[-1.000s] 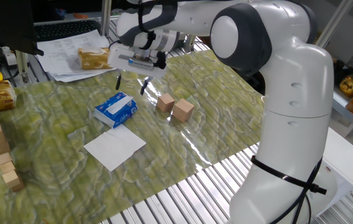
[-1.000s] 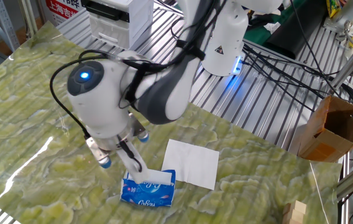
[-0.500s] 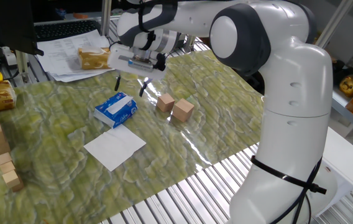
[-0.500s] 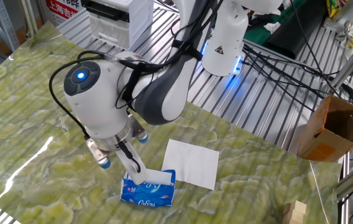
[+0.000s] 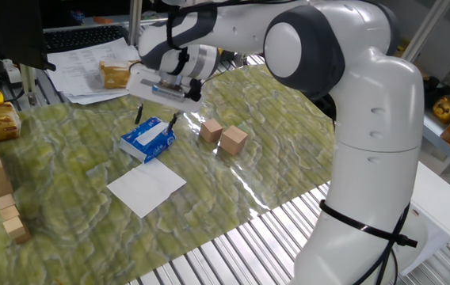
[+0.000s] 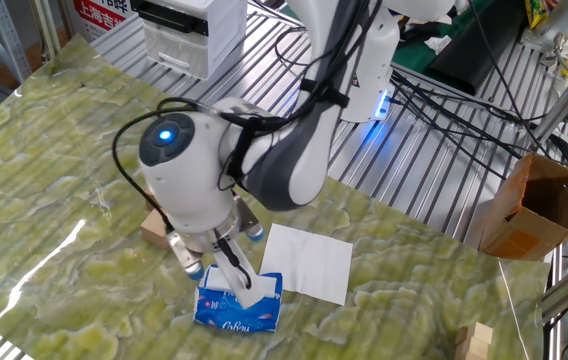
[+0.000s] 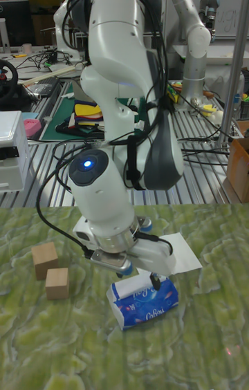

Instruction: Pull out a napkin

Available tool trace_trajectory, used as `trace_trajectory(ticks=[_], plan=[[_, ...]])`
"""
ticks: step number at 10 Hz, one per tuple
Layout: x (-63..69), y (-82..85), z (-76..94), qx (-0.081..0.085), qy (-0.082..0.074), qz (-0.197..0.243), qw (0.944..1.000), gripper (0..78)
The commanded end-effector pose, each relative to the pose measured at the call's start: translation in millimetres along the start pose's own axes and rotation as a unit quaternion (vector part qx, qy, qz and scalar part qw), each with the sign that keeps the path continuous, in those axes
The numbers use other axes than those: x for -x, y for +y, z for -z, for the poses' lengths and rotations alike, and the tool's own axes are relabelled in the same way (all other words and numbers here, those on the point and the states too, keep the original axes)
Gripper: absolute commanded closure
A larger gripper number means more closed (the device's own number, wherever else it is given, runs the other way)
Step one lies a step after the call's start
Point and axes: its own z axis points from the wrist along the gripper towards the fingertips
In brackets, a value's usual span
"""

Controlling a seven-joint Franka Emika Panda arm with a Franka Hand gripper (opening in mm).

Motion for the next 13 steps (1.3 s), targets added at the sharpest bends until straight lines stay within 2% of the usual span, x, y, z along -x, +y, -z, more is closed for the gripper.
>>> trace_trajectory(ticks=[1,4,13], plan=[[-0.5,1.0,-1.1,0.004,-0.002,-0.004,1.0,0.1],[1.6,1.8,-8.2,0.005,-0.006,-0.002,1.0,0.1],[3.1,2.3,-13.7,0.007,-0.006,0.007,0.9999,0.1]])
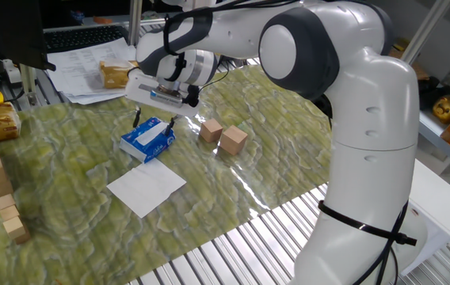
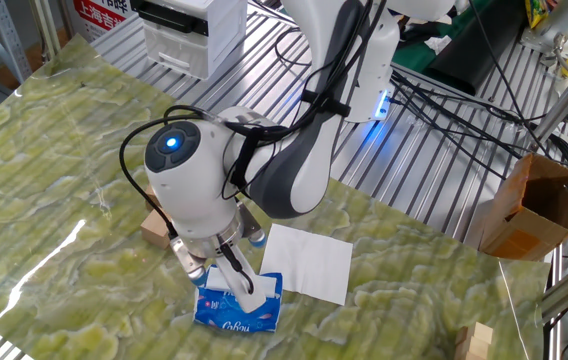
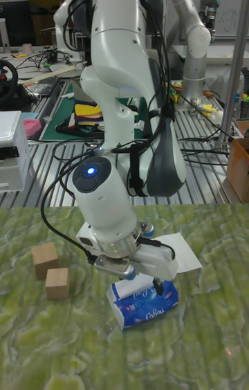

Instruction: Pull out a napkin

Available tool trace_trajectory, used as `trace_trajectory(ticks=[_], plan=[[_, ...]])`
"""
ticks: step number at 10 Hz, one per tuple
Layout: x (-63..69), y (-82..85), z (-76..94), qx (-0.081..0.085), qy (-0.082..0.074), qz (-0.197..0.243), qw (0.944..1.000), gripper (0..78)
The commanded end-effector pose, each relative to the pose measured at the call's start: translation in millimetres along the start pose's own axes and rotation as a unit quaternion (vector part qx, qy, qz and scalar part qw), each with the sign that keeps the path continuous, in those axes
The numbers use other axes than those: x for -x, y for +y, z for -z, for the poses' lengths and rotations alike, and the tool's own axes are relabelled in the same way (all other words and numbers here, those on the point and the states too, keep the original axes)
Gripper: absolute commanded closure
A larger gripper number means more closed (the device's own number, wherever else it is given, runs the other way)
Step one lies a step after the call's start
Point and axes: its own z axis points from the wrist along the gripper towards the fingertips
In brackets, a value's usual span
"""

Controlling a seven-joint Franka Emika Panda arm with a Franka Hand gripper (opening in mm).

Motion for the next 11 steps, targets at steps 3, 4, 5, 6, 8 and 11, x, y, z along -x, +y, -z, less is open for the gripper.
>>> trace_trajectory(ticks=[3,4,5,6,8,11], plan=[[0.8,0.9,1.4,0.001,0.001,0.014,0.9999,0.1],[0.7,0.9,1.7,0.002,0.001,0.014,0.9999,0.1],[0.7,0.9,1.8,0.002,0.0,0.013,0.9999,0.1],[0.7,0.9,1.8,0.002,0.0,0.013,0.9999,76.3],[0.7,0.9,1.8,0.002,0.0,0.013,0.9999,76.3],[0.7,0.9,1.8,0.002,0.0,0.013,0.9999,76.3]])
